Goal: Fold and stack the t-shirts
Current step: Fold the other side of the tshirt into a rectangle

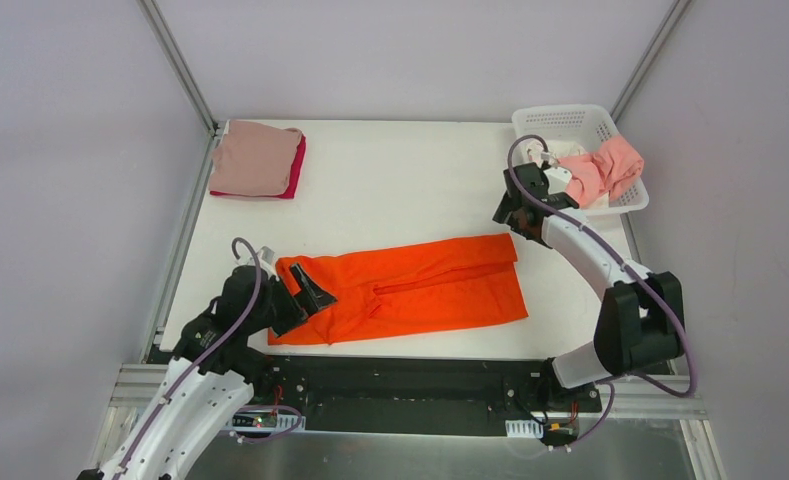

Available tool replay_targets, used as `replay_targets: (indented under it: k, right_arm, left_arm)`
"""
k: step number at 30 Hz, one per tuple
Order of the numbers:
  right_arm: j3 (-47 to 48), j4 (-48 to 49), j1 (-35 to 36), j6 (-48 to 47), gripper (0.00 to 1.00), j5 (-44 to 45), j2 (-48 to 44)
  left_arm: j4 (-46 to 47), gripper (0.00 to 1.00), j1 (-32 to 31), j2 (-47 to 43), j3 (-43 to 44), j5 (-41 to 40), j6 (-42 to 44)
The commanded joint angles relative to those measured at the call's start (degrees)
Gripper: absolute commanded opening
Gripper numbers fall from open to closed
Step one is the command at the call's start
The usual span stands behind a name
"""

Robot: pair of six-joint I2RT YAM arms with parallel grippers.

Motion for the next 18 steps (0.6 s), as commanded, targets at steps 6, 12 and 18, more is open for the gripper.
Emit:
replay_targets:
  k: [6, 12, 18]
  right_arm:
    - [-3.99, 9.15, 4.34, -3.86, 0.99, -23.62, -5.23]
    - [-3.02, 12.61, 7.5, -3.72, 0.99, -28.23, 2.91]
    - [-5.9, 14.65, 7.51, -2.0, 0.99, -28.53, 7.17]
  left_arm:
    - [8.87, 0.99, -0.51, 19.53, 7.49, -4.23, 4.03]
    - [12.94, 0.99, -0.11, 36.69, 11.72, -15.15, 4.71]
    - [18.52, 0.99, 4.47, 43.41, 9.42, -16.15, 5.97]
